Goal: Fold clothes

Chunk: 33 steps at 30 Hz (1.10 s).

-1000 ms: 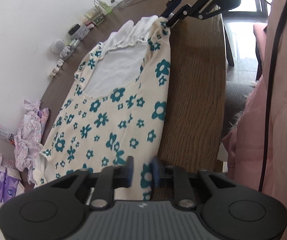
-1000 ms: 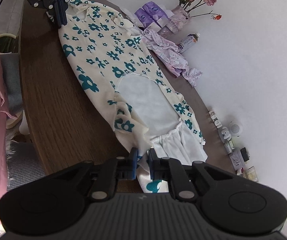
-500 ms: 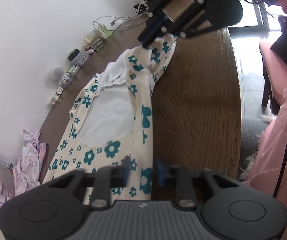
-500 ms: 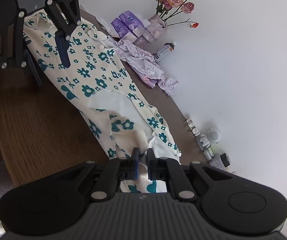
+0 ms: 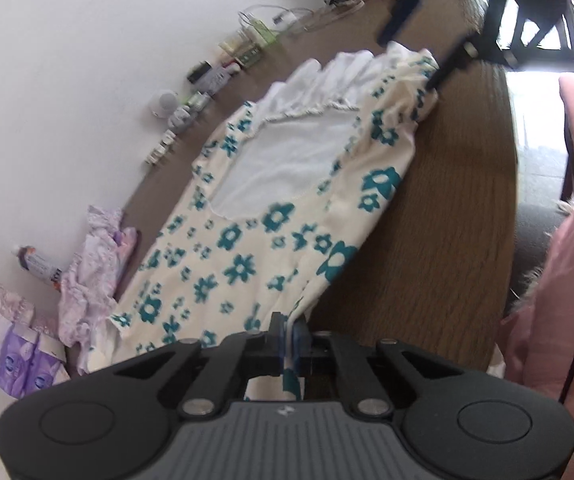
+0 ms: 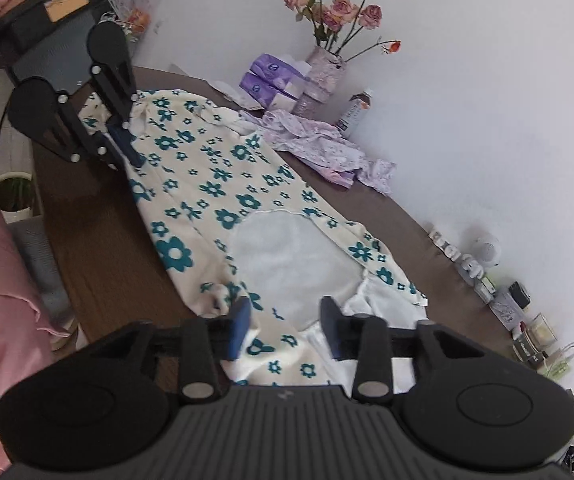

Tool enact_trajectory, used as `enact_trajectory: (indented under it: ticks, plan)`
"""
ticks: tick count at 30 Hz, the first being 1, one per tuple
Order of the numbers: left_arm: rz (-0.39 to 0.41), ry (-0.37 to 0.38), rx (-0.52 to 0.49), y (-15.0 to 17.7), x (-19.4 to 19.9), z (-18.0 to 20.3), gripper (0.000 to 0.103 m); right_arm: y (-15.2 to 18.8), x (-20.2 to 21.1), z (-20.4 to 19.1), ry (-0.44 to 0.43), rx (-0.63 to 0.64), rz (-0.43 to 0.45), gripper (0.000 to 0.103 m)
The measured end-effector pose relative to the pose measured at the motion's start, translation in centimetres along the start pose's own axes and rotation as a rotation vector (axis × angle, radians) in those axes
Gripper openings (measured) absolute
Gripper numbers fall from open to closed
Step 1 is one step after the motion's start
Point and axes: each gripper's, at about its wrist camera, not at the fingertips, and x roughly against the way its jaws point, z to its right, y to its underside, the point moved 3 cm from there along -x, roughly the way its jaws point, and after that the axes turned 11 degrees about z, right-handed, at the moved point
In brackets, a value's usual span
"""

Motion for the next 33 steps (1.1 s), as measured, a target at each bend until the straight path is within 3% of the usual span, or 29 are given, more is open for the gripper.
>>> enact_trajectory:
  ticks: [4,12,13,15,16,17,21,26,33]
  plan:
    - [0.04,-0.038,0.018,-0.6,0.2,-0.8,0.002,0.1,0.2,-1.2,-0.067,-0.013,-0.014,0.048]
    - [0.081,-0.074,0.083,-0.6,0.1,-1.7,0.002,1.2,-0.8,-1.7,-0.054,0.047,-0.084,0.044]
    - [0.084,-0.077,0.085,-0.5,0.1,-1.8,0.002,1.4,-1.0,-1.8,-0.052,0.054,-0.092,0.041]
    - [0.089,-0.081,0.088,-0.2,0.2,-1.7,0.003,1.7,-1.2,-1.9,-0.049,0.069,-0.109,0.026]
    - [0.085,-0.078,0.081,0.0,0.3,-1.5,0.003,1.8,-1.3,-2.0,-0.047,0.077,-0.118,0.011]
    - [0.081,-0.075,0.073,0.2,0.4,-1.2,0.005,2.0,-1.4,-2.0,-0.046,0.085,-0.126,0.007]
    - [0.06,-0.04,0.047,2.0,1.3,-0.1,0.007,1.6,-1.2,-1.9,-0.002,0.111,-0.112,0.006]
    - [-0.015,-0.09,0.105,4.7,2.3,-1.0,0.008,1.5,-1.2,-1.1,0.044,0.111,-0.091,0.006]
    - [-0.039,-0.082,0.092,5.4,3.4,-0.6,0.008,1.7,-1.6,-1.4,0.06,0.132,-0.098,0.006]
